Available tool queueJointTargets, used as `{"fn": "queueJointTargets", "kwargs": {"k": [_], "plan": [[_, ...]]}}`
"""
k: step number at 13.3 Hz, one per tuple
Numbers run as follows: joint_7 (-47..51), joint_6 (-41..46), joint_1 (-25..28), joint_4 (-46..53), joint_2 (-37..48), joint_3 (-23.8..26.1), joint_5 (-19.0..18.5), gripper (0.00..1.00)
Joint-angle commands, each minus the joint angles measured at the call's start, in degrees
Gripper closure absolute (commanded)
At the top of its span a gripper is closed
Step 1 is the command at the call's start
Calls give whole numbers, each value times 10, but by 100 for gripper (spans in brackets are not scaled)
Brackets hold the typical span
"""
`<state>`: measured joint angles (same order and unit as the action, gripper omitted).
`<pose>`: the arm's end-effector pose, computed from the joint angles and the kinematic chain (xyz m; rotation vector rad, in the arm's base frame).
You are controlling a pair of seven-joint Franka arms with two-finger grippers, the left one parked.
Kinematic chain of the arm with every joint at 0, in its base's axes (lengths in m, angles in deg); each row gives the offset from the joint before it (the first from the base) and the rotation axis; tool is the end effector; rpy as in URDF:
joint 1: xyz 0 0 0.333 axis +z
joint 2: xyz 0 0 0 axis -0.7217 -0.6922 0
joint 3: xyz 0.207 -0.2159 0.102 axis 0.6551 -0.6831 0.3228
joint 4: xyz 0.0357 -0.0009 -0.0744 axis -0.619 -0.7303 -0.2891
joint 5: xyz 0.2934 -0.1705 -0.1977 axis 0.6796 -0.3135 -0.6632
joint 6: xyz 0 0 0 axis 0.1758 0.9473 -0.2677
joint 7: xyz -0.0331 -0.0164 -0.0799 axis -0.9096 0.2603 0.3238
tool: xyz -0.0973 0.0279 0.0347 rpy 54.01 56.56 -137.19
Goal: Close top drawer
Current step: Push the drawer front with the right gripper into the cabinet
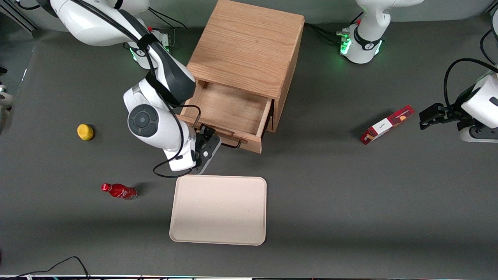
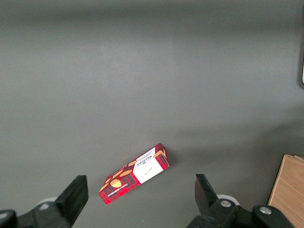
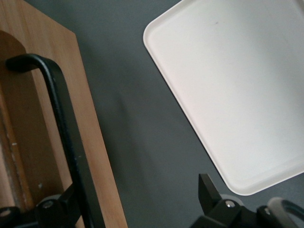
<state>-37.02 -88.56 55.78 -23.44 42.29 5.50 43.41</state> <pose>0.5984 0.3359 0.3875 -2.6111 -1.3829 0.0489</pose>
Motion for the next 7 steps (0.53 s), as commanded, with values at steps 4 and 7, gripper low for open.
{"fn": "queueJointTargets", "kwargs": {"k": [4, 7], "plan": [[20, -12, 2, -63, 51, 19, 5, 0], [20, -16, 2, -84, 65, 27, 5, 0]]}}
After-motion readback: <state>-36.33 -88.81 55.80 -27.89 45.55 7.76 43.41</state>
